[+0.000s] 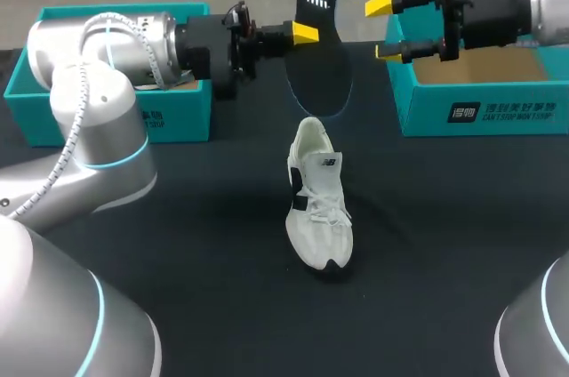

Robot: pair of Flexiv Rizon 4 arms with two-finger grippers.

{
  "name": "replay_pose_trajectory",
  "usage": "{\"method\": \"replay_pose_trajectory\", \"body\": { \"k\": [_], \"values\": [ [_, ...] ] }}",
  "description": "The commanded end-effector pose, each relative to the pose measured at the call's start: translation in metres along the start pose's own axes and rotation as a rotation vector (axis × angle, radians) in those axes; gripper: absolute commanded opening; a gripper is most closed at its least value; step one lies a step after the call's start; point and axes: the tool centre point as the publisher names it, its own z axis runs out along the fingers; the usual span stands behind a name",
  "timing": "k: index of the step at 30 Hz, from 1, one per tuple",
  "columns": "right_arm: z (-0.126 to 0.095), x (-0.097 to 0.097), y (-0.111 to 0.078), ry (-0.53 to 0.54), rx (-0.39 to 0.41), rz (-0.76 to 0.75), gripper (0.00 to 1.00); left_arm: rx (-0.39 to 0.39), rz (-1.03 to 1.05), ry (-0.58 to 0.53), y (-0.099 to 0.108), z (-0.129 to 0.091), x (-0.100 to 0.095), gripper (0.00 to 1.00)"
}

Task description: Take the shoe out of the shoebox, open the shoe tongue, remove and reinsert the insole, then place the shoe into the shoebox

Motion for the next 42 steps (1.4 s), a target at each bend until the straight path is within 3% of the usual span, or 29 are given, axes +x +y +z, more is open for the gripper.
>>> {"method": "replay_pose_trajectory", "body": {
  "k": [1,6,20,26,31,42],
  "values": [
    [-0.025,0.001,-0.016,0.010,-0.049,0.007,1.00,0.011,-0.009,-0.006,0.003,-0.001,0.002,0.00],
    [-0.042,0.003,-0.014,0.061,-0.107,0.037,1.00,0.025,-0.009,-0.018,0.000,-0.001,0.001,0.00],
    [-0.042,0.003,-0.014,0.061,-0.107,0.037,1.00,0.060,-0.077,-0.060,0.008,0.001,0.008,0.00],
    [-0.050,-0.003,-0.016,0.128,-0.026,0.063,1.00,0.080,-0.089,-0.040,0.008,0.005,0.007,0.00],
    [-0.062,-0.013,-0.010,0.097,0.016,0.045,1.00,0.093,-0.096,-0.030,0.006,0.008,0.007,0.00],
    [-0.074,-0.021,-0.003,0.059,-0.003,0.079,1.00,0.059,-0.064,0.050,-0.003,0.007,0.005,0.00]
  ]
}}
